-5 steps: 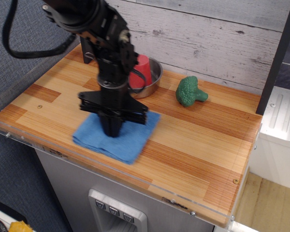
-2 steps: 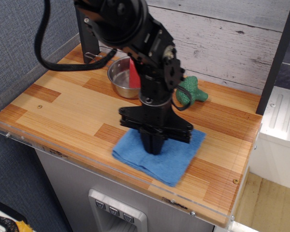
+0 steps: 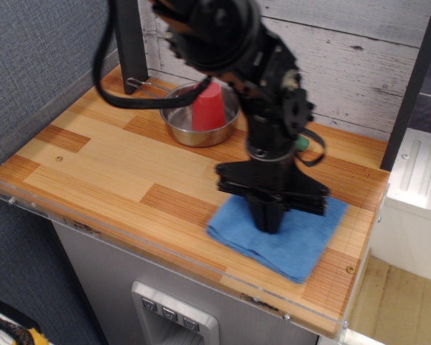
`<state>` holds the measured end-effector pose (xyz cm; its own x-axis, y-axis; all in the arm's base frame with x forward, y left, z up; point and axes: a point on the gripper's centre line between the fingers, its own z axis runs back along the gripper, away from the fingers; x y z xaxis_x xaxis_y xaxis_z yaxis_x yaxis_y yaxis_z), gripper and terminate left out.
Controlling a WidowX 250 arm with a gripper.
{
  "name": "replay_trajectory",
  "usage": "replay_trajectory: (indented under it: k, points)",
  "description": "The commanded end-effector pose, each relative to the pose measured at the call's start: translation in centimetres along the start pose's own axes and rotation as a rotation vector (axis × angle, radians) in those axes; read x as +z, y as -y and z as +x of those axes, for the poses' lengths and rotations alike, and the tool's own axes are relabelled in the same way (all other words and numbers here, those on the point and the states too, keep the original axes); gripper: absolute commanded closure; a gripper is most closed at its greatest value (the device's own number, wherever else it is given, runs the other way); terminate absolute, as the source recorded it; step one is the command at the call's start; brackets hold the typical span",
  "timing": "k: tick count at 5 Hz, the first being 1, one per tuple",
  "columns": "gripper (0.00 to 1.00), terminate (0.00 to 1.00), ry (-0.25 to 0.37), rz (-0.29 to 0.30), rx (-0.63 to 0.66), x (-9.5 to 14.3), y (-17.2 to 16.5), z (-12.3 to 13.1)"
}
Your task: Move blue cloth to front corner of counter
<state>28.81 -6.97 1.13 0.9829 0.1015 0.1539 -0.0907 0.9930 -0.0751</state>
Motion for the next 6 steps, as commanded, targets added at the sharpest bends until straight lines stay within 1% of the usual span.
replay_trajectory:
  k: [1, 2, 3, 4, 5, 6]
  points:
    - [1.0, 0.0, 0.023, -0.017, -0.009, 0.7, 1.7, 0.4]
    - [1.0, 0.0, 0.024, -0.01, 0.029, 1.1, 1.5, 0.3]
    - [1.0, 0.0, 0.031, 0.007, 0.037, 1.8, 1.3, 0.4]
    - [0.0, 0.0, 0.032, -0.002, 0.015, 2.9, 1.4, 0.7]
    - [0.0, 0.0, 0.048, 0.007, -0.022, 4.2, 1.8, 1.1]
    - [0.0, 0.0, 0.081, 0.001, -0.016, 5.5, 2.0, 1.8]
